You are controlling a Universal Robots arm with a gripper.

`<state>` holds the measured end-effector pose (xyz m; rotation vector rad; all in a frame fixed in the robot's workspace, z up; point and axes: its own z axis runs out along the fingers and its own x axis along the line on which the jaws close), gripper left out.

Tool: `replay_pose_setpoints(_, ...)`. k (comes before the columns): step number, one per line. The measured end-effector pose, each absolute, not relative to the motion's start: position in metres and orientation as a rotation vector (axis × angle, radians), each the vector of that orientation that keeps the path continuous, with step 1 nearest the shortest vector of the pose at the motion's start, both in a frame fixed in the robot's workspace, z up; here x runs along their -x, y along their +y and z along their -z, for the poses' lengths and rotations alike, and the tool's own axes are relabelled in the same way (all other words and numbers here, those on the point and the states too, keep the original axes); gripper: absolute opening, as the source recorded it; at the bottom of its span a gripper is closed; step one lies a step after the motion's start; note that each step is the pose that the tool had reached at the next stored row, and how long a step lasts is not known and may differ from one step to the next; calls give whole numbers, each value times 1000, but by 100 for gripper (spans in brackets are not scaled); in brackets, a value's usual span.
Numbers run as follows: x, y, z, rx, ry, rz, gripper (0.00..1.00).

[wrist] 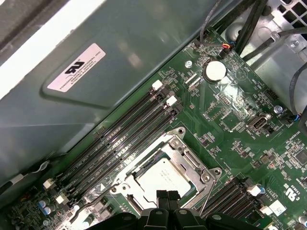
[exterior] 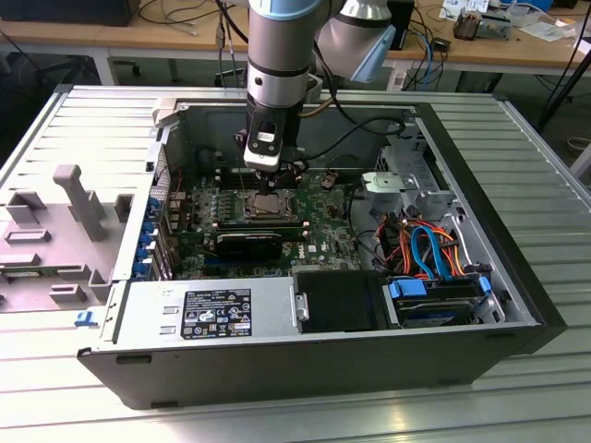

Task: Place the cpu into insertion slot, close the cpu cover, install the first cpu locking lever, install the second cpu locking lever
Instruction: 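Install the first cpu locking lever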

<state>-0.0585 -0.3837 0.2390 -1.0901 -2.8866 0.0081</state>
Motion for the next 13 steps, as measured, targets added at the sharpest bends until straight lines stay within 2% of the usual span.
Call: replay_pose_setpoints(13,59,-384,-239,1079,-2891,-8,11)
